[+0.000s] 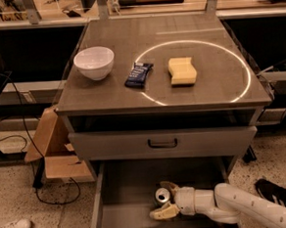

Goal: Pick green can from middle drawer and place on counter

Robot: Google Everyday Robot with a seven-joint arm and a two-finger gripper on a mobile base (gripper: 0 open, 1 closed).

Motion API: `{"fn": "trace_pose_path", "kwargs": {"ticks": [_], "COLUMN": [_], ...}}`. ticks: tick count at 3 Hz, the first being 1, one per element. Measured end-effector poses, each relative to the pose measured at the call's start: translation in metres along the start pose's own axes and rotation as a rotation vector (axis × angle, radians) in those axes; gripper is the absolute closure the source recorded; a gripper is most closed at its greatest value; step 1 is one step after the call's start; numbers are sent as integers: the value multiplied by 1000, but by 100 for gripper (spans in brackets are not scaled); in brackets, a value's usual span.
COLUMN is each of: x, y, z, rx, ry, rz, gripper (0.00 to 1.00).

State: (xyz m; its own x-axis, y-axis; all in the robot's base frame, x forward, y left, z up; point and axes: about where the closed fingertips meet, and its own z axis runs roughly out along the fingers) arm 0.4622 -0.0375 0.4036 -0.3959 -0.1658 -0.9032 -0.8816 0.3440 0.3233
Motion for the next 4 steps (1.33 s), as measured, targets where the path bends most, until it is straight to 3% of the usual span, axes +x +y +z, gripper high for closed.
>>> {"fn": "trace_pose_path", "kwargs": {"ticks": [3,4], "x": [0,-1], "y": [0,0], "z": [0,1], "rx": [0,2], "ry": [0,0], "rz": [0,-2], "gripper": [88,100]}}
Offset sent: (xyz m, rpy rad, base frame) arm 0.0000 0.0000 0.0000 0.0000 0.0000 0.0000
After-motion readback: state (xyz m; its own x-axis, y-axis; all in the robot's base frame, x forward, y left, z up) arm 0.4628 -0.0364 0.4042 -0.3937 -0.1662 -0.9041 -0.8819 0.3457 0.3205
